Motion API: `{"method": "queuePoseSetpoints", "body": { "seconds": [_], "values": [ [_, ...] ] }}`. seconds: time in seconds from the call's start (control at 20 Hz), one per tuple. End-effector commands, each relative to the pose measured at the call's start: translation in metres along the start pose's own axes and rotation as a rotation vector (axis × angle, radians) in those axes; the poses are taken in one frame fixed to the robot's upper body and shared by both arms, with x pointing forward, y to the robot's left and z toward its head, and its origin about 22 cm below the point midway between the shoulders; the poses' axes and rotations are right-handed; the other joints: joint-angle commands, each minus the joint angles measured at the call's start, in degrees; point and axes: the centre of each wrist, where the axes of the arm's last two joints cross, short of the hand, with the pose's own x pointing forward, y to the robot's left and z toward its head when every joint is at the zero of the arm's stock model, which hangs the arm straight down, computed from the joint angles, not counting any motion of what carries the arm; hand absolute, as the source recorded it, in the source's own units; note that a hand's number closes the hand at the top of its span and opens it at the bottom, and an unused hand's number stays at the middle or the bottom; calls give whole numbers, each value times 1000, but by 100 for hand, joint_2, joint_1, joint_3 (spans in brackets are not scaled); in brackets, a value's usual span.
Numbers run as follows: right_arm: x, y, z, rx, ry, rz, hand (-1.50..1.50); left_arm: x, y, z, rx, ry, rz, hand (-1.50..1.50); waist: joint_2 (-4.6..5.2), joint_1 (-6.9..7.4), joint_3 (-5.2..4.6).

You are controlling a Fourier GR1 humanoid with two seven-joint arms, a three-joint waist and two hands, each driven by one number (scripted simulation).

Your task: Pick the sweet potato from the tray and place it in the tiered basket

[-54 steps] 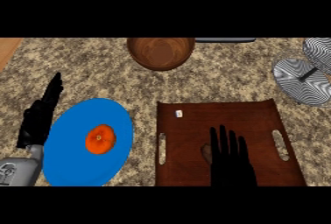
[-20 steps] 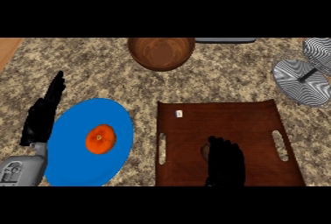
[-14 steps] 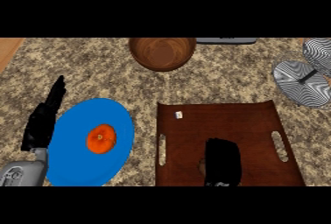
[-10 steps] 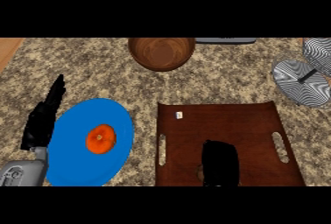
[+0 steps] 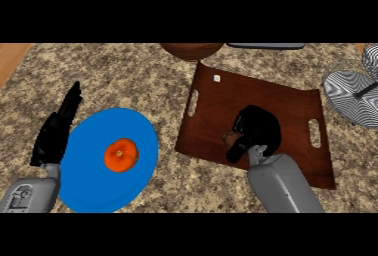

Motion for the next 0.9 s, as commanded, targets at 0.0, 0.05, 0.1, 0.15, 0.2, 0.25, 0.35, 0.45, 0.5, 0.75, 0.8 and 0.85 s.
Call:
{"method": "queuePoseSetpoints", "body": {
  "seconds": [0.0,0.05,0.1,0.15,0.2,0.25,0.35,0.45,0.5,0.75,0.8,0.85],
  "values": [
    [34,-38,-29,-80,17,-172,150,-5,-8,-1,-4,8,-3,0,4,17,0],
    [33,-42,-30,-137,5,-248,150,7,10,-8,-16,-3,17,0,5,70,5],
    [47,-55,-18,-188,-11,-287,150,-1,-5,-4,8,-6,5,0,-24,-19,-2],
    [50,-63,-14,-245,-21,-360,150,3,-11,-4,-11,1,-3,0,-31,-10,2],
    [51,-66,-19,-324,-32,-392,150,8,3,-8,6,10,2,0,-22,25,4],
    [64,-81,-8,-355,-41,-414,150,2,5,-7,11,23,-10,0,-51,-52,-4],
    [66,-94,-12,-488,-69,-402,150,-5,7,-4,12,24,-10,0,-57,-131,-7],
    [69,-112,-21,-611,-75,-397,150,0,0,-3,3,9,0,0,-42,-99,-7],
    [79,-136,-8,-637,-77,-416,150,-6,18,-4,20,17,-21,0,-69,-137,-10],
    [83,-180,-8,-764,-37,-348,150,-4,5,2,8,22,1,0,-82,-187,-8],
    [65,-201,-9,-790,-26,-351,150,6,12,3,22,19,-3,0,-100,-211,-5],
    [68,-219,-5,-805,-23,-316,150,-6,9,6,7,38,-9,0,-93,-215,-8]
  ]
}}
